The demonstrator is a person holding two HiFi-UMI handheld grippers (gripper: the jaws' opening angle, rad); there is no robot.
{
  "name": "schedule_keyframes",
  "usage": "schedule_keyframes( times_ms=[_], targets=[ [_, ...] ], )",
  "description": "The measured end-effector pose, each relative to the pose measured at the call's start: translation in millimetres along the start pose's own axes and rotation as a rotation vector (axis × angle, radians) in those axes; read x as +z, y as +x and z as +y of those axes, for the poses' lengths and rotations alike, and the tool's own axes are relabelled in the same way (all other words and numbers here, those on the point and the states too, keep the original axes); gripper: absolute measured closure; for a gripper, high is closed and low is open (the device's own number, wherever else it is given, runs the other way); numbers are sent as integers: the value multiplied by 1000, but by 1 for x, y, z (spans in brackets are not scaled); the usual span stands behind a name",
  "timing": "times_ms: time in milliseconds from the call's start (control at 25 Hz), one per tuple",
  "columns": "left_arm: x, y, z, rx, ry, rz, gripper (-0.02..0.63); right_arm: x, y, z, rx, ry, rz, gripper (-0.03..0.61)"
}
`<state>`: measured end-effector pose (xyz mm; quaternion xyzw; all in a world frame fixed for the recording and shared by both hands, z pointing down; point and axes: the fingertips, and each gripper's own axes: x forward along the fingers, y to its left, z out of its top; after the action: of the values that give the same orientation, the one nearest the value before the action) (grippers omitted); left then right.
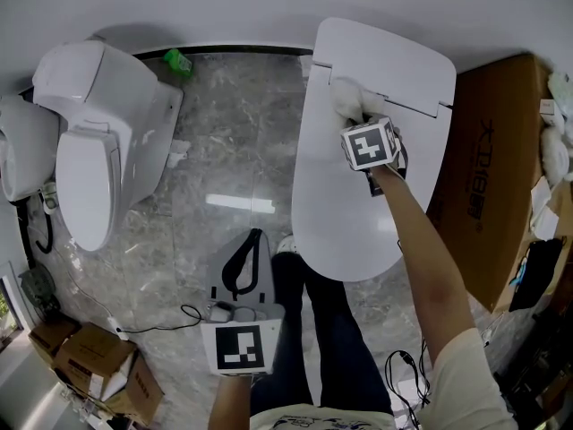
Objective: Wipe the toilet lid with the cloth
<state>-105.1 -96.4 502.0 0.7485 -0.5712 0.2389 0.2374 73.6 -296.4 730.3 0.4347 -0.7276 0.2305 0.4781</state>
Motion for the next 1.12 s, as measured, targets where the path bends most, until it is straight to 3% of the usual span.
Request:
schedule_keyframes(
  times_ms=[480, 1120],
  targets=[
    [-6, -8, 14, -4, -9, -6, 601, 1, -3, 49, 38, -69, -11, 485],
    [-15, -27, 19, -21, -12, -25, 601, -38, -19, 105, 63, -114, 20, 485]
  ],
)
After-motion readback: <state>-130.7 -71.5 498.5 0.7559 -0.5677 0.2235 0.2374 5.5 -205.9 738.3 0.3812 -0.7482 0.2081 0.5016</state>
